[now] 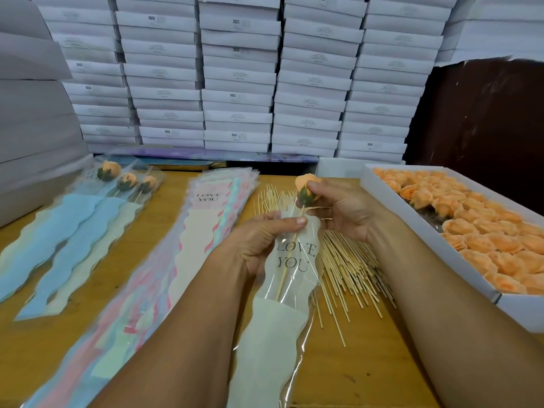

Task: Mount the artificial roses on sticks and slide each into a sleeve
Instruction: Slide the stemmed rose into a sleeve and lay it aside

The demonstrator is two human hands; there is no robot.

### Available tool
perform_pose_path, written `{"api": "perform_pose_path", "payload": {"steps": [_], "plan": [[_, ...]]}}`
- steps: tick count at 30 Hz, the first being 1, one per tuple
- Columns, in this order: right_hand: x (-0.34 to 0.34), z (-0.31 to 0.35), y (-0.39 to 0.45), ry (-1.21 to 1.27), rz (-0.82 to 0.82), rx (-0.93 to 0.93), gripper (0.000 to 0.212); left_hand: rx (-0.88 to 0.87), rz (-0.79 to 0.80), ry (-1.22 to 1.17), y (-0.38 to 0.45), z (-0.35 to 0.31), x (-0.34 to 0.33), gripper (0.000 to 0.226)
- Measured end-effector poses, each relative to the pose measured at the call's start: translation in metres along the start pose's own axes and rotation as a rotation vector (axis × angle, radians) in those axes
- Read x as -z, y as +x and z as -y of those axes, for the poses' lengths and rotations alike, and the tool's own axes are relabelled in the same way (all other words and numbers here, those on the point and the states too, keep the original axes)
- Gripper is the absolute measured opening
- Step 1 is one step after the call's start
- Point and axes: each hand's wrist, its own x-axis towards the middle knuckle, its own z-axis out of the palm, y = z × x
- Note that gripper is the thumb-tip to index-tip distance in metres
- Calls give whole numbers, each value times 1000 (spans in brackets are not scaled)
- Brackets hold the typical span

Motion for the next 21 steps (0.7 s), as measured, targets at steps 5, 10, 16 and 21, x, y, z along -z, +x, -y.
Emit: {"api": "perform_pose_path", "payload": {"steps": [5,10,16,21], "plan": [[-2,-1,-3,-60,-19,-6,20,27,37,2,-1,-2,1,15],[-5,0,-5,-3,-85,-63,21,81,65,-6,-4,-7,0,21],[-7,2,-9,-5,-167,-80,14,158,116,-62,-6,-11,0,32],[-6,0,-8,-95,-203,-1,8,147,144,-71,-6,-11,0,20]]}}
